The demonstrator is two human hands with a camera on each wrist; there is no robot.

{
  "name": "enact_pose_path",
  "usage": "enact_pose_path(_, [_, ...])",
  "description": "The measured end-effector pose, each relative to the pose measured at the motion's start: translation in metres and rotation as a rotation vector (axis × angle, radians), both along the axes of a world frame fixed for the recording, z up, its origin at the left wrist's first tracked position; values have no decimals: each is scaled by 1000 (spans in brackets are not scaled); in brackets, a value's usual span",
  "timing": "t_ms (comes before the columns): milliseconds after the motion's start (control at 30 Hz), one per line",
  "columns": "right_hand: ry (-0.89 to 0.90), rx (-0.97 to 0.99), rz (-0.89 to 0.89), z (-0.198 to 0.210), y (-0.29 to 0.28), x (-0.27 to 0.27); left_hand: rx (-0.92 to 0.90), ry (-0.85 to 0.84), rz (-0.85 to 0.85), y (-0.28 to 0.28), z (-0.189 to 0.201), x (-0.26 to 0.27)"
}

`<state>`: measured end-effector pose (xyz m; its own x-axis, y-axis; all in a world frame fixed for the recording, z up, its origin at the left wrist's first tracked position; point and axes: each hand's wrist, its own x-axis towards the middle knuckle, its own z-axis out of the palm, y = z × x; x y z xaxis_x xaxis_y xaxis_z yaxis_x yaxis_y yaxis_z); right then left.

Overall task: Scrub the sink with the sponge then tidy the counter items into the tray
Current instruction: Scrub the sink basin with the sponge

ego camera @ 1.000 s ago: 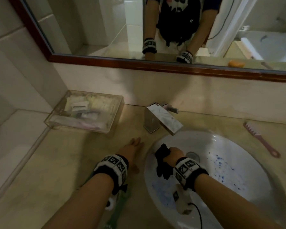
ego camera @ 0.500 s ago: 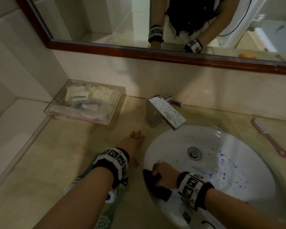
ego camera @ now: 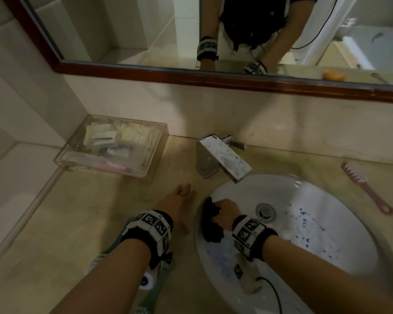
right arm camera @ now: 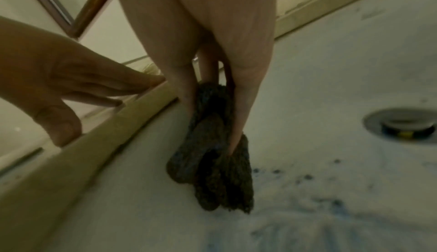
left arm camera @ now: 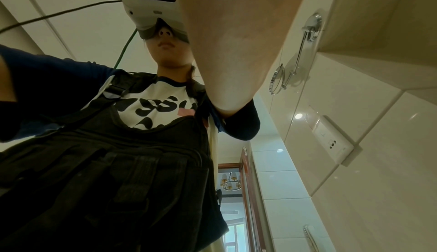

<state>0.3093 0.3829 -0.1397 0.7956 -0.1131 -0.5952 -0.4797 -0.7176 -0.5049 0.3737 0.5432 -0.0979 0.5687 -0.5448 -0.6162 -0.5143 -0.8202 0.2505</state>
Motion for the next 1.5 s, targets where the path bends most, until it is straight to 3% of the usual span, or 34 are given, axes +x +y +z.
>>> enact_pose_path(100, [9,82,19,-4,10,-10,10,3,-10,-1,-1,2])
enact_pose_path(300, [96,145,304,6,16,-76,46,8,-30,-4,4,-1])
enact_pose_path(400, [206,120,444,3,2,-80,65,12,-64,-6,9,-3])
enact_pose_path(600, [2,-45,19,13,-29,-29,72,-13,-8,-3,7,-8])
enact_pose_path(733, [-18,-32,-147,2,-23,-2,65,-18,-18,-3,12,-10])
enact_pose_path(900, [92,7,-14,-21,0,-12,58,-30,-46,-3,1,-5])
enact_pose_path(1200, [266,72,463,-16,-6,-69,88,-36,-50,-7,4,-8])
enact_pose_path(1400, [100,-53,127,-8,-50,-27,63,-37,-33,-5,1,-6])
enact_pose_path(1500, [42,-69,3,-15,-46,-12,58,-35,-43,-5,0,-5])
